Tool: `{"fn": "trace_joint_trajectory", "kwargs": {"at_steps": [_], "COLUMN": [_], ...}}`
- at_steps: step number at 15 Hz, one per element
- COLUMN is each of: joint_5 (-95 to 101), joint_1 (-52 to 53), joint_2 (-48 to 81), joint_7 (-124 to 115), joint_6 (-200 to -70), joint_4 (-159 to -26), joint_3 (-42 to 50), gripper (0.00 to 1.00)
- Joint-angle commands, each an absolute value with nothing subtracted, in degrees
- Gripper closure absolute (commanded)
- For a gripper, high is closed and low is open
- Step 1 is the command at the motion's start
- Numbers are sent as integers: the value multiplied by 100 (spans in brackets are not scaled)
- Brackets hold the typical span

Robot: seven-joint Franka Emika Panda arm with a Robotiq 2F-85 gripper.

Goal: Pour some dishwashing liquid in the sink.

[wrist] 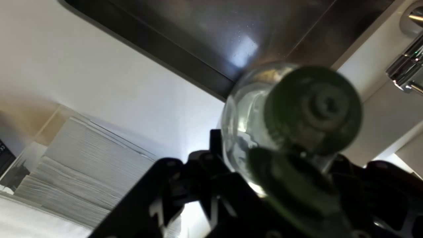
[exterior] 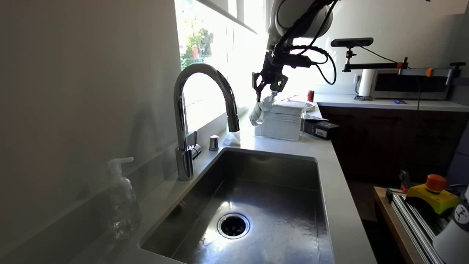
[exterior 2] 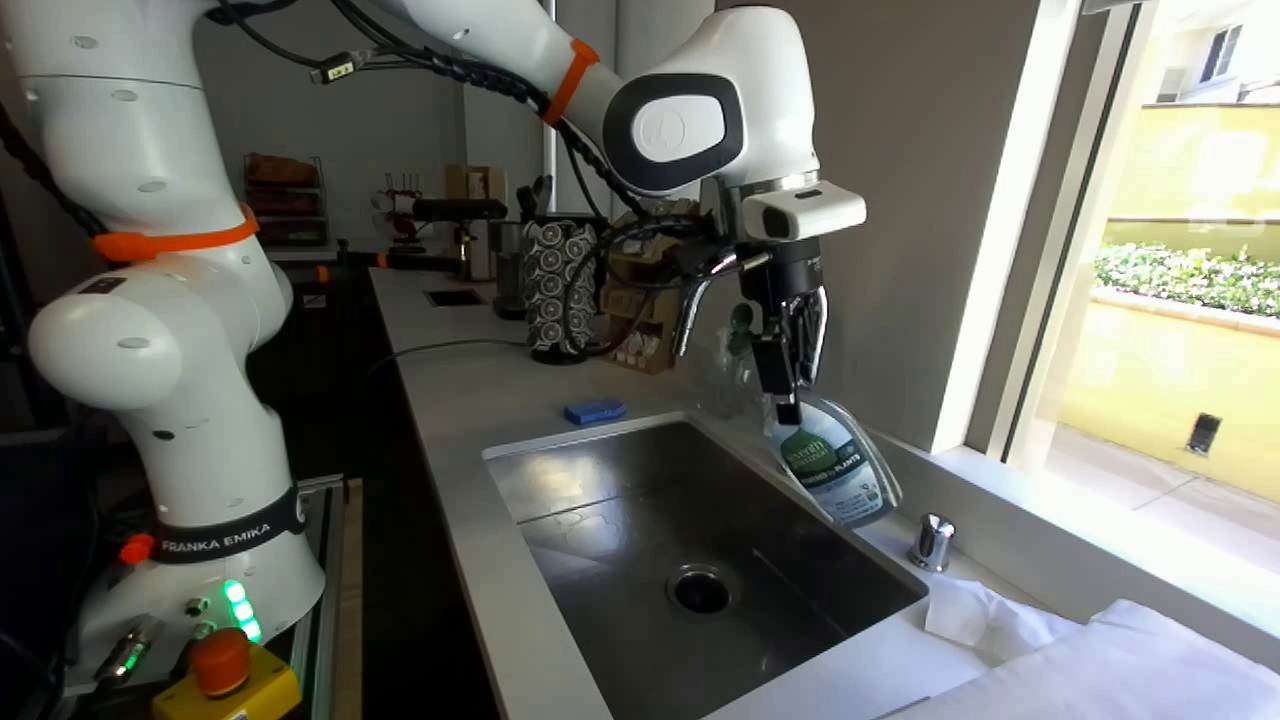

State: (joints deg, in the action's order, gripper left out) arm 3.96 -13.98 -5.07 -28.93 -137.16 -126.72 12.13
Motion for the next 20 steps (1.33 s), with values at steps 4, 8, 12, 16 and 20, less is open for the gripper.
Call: {"fn": "trace_joint_trajectory", "kwargs": {"at_steps": [4,8,12,16,20], "joint_5": [-468,-937,-720,-719,-994], "joint_1": [-1482,-1604,-1637,-1616,-1695], "joint_2": [-471,-377,-400,-379,-133], "joint_7": [-2304,-2049,-2239,-2240,-2720], "joint_6": [-12936,-12564,-12745,-12745,-12496], "joint_4": [-12253,-12112,-12273,-12278,-11946], "joint_3": [1414,1630,1617,1587,1675], "gripper": [69,69,44,44,69]}}
